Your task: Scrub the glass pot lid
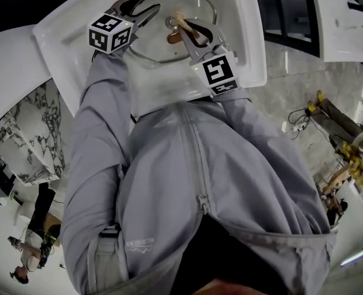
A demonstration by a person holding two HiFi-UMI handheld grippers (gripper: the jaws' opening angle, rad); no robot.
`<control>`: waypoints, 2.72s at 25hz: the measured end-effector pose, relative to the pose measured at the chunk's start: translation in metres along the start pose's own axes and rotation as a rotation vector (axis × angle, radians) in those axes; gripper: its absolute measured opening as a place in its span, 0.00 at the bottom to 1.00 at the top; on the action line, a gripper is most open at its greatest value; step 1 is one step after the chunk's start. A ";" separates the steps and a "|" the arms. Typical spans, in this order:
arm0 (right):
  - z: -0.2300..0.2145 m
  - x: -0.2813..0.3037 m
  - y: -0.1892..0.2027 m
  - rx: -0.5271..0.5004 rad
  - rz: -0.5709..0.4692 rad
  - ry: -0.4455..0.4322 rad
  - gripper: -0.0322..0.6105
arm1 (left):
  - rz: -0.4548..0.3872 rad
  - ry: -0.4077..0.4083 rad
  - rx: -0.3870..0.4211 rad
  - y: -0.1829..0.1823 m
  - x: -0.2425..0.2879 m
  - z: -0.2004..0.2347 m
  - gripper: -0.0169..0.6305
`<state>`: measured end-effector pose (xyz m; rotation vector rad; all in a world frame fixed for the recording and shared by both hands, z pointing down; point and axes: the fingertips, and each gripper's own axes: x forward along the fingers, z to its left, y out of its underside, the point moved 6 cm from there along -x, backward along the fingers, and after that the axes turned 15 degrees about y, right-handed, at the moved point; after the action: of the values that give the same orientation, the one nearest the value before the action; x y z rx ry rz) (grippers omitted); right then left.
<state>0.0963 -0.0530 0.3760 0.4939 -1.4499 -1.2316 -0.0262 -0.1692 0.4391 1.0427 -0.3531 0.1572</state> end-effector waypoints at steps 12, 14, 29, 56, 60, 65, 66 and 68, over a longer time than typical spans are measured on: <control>0.025 0.015 -0.009 -0.039 0.011 -0.008 0.11 | -0.023 -0.144 0.064 0.021 -0.030 0.000 0.34; 0.034 0.018 -0.012 -0.051 0.011 -0.012 0.11 | -0.042 -0.152 0.075 0.021 -0.040 -0.001 0.34; 0.085 0.070 -0.029 -0.535 0.051 -0.049 0.11 | 0.037 -0.211 -0.031 0.052 -0.111 -0.006 0.33; 0.155 0.099 0.030 -1.501 0.173 -0.169 0.11 | 0.325 -0.145 -0.152 0.090 -0.090 0.002 0.04; 0.169 0.087 0.044 -1.532 0.207 -0.255 0.11 | 0.305 -0.168 -0.155 0.087 -0.091 -0.001 0.04; 0.182 0.074 0.063 -1.550 0.288 -0.343 0.11 | 0.306 -0.189 -0.157 0.089 -0.091 -0.004 0.04; 0.184 0.072 0.066 -1.545 0.306 -0.361 0.11 | 0.305 -0.192 -0.160 0.090 -0.091 -0.004 0.04; 0.186 0.068 0.073 -1.528 0.344 -0.399 0.11 | 0.307 -0.195 -0.163 0.092 -0.091 -0.005 0.04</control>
<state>-0.0677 -0.0066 0.5010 -1.0222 -0.4811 -1.7719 -0.1370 -0.1155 0.4796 0.8402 -0.6918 0.2982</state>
